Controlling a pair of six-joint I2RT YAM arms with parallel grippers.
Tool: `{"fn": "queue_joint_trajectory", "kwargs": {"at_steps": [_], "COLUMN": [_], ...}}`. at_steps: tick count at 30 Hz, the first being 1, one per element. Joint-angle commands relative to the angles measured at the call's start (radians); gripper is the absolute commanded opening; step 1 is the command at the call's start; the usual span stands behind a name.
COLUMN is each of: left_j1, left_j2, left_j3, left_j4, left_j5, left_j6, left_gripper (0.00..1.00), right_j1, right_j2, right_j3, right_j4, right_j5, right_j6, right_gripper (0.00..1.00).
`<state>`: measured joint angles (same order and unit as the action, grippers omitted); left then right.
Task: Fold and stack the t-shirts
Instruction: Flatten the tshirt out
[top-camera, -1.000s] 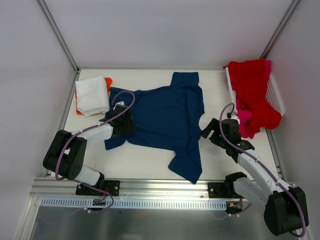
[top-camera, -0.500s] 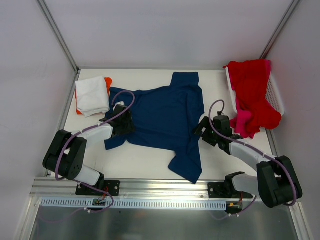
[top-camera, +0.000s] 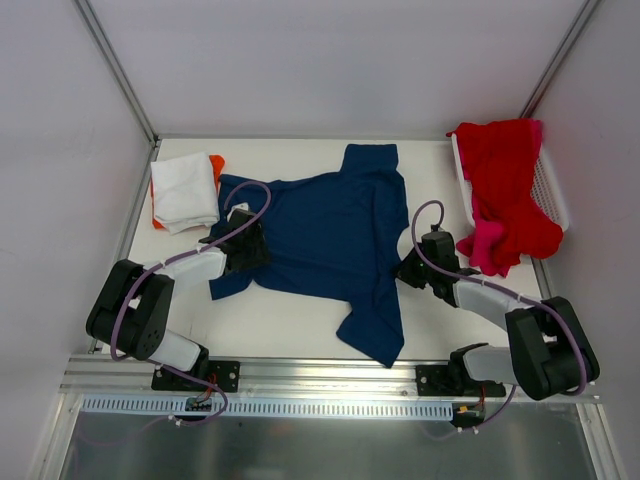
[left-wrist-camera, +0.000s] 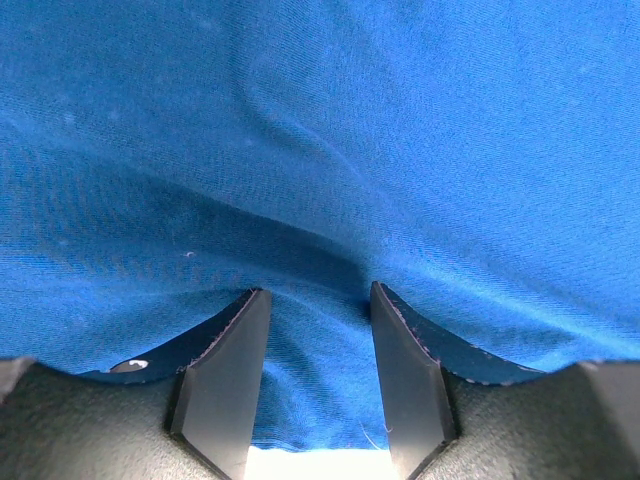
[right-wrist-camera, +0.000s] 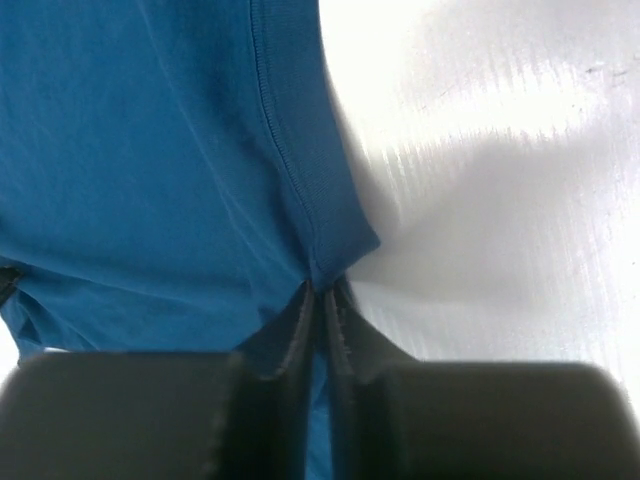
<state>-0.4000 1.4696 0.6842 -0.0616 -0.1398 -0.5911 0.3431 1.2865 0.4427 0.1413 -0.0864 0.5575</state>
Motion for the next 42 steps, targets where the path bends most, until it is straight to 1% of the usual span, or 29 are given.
{"fn": "queue_joint_trajectory", "kwargs": {"at_steps": [1,3,8,12,14,18,22,28,35,38,40,41,42], "left_j1": [-0.016,-0.016,-0.017,-0.019,-0.019,-0.019,-0.02,-0.023,-0.026,-0.03,-0.031,-0.03,-0.03], "left_j2": [0.037,0.037,0.037,0.037,0.037,0.037,0.038,0.04,0.044,0.046,0.047,0.049,0.049], "left_j3": [-0.032,-0.034,-0.032,-0.032,-0.032,-0.034,-0.032,-0.031,-0.029,-0.028,-0.026,-0.025,-0.023], "left_j4": [-0.096,-0.096,-0.096,-0.096,-0.096,-0.098,-0.098,-0.096,-0.096,-0.096,-0.096,-0.098,-0.098], "left_j5": [0.016,0.017,0.016,0.016,0.016,0.017,0.017,0.017,0.019,0.017,0.017,0.017,0.017], "left_j6": [-0.01,-0.01,-0.01,-0.009,-0.009,-0.009,-0.007,-0.006,-0.003,-0.001,0.002,0.002,0.004], "left_gripper": [0.45,0.45,0.45,0.45,0.45,0.45,0.44,0.44,0.43,0.43,0.43,0.43,0.43], "right_j1": [0.004,0.005,0.002,-0.022,-0.062,-0.137,-0.219,-0.259,-0.295,-0.319,-0.334,-0.338,-0.339], "right_j2": [0.013,0.022,0.011,-0.047,-0.082,-0.113,-0.104,-0.007,0.161,0.195,0.217,0.22,0.22], "right_j3": [-0.002,0.001,0.014,0.028,0.036,0.057,0.083,0.143,0.258,0.298,0.323,0.33,0.335], "right_j4": [0.015,0.015,-0.02,-0.114,-0.156,-0.224,-0.244,-0.244,-0.223,-0.221,-0.223,-0.223,-0.224], "right_j5": [0.011,0.01,0.034,0.08,0.114,0.108,0.059,0.039,0.019,0.005,0.01,0.011,0.01], "right_j6": [-0.005,-0.007,-0.028,-0.071,-0.091,-0.16,-0.205,-0.245,-0.278,-0.283,-0.278,-0.275,-0.271], "right_gripper": [0.06,0.01,0.0,0.0,0.0,0.01,0.0,0.01,0.0,0.01,0.04,0.1,0.14]}}
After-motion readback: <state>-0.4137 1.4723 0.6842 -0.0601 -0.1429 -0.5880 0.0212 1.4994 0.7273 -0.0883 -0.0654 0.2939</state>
